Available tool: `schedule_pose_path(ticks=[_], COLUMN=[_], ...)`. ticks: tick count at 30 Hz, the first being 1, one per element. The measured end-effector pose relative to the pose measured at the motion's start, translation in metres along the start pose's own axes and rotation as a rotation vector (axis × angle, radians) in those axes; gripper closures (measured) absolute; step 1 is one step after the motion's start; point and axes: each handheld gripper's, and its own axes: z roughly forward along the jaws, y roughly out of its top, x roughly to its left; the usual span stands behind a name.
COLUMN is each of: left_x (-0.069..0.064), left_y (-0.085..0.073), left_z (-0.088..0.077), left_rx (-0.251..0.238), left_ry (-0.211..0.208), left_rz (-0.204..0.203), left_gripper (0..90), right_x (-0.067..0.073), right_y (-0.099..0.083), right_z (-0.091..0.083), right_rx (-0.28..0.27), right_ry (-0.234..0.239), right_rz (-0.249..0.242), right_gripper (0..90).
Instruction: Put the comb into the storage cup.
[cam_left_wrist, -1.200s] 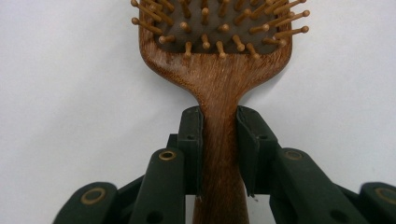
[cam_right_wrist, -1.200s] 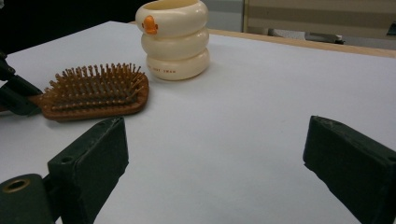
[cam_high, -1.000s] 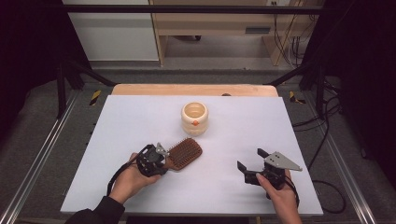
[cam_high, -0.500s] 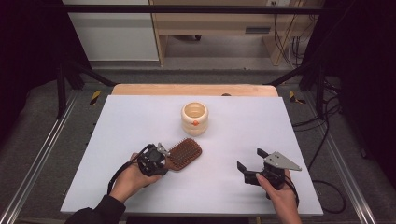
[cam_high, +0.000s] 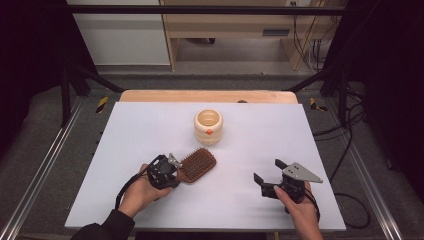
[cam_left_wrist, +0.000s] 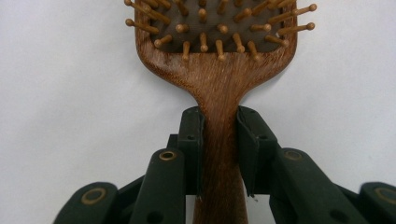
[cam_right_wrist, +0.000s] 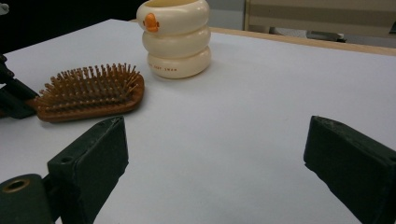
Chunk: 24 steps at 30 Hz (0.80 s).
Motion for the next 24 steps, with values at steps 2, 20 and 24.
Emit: schedule_pose_path(ticks=[2, 20, 24], left_x=[-0.001, -0.004, -0.002], left_y=[-0.002, -0.011, -0.014], left_z=[0.000, -0.005, -0.008], left_rx=[-0.018, -0.118, -0.169], left_ry=[0.004, 0.056, 0.062], left_rz=[0.004, 0.037, 0.034], left_gripper=[72.4, 72.4, 72.4], right_x=[0.000, 0.000, 0.000], right_y=[0.000, 0.001, 0.001], right_z=[0.000, -0.001, -0.001], right_rx=[-0.001, -0.005, -0.006], right_ry=[-0.001, 0.002, 0.002], right_rz=[0.001, 0.003, 0.002], right_gripper=[6.7, 6.7, 6.7])
